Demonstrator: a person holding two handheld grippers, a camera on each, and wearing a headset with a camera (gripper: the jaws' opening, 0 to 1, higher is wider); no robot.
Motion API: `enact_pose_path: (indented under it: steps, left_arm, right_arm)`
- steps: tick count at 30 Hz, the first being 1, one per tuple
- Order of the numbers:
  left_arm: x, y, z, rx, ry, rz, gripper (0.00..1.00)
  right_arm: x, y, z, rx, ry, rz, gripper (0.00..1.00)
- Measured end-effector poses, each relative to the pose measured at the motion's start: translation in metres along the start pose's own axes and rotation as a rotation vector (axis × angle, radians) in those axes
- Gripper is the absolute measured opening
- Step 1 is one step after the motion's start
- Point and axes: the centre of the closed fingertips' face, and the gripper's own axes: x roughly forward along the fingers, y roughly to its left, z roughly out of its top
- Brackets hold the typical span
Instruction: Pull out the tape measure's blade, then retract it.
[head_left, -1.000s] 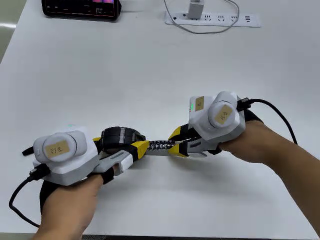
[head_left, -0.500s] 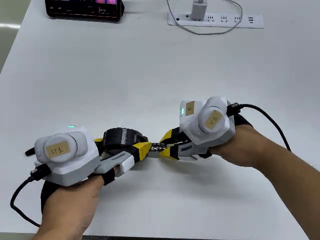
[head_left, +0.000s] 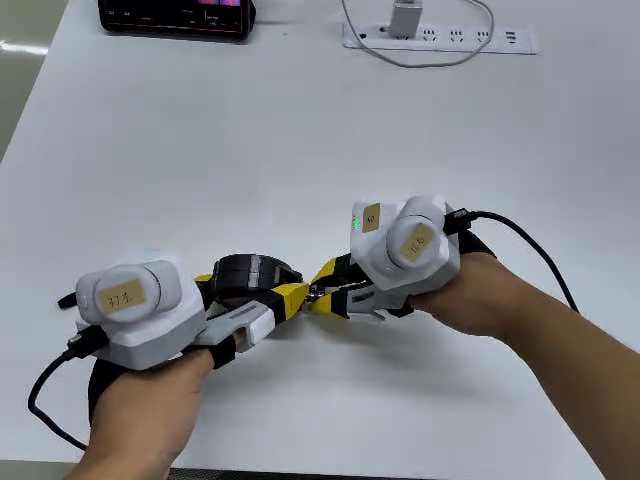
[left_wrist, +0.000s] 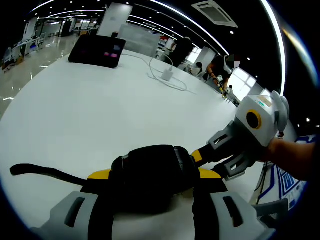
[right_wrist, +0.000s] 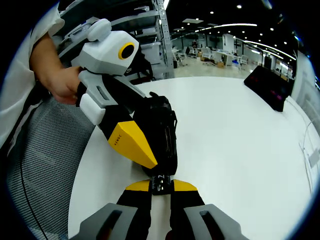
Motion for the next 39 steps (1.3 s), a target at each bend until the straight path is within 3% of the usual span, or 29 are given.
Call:
enact_pose_path:
  steps: [32, 39]
  left_arm:
    - [0.0013, 0.0006, -0.0004, 0.015, -0.013, 0.014, 0.61]
    - [-0.0016, -0.0013, -0.0002, 0.059, 0.003, 0.004, 0.61]
  right_arm:
    - [0.0040, 0.0001, -0.0007, -0.002, -0.019, -0.040, 0.12]
    - [0.0014, 0.0032, 0.0055, 0.001, -0.032, -0.057, 0.17]
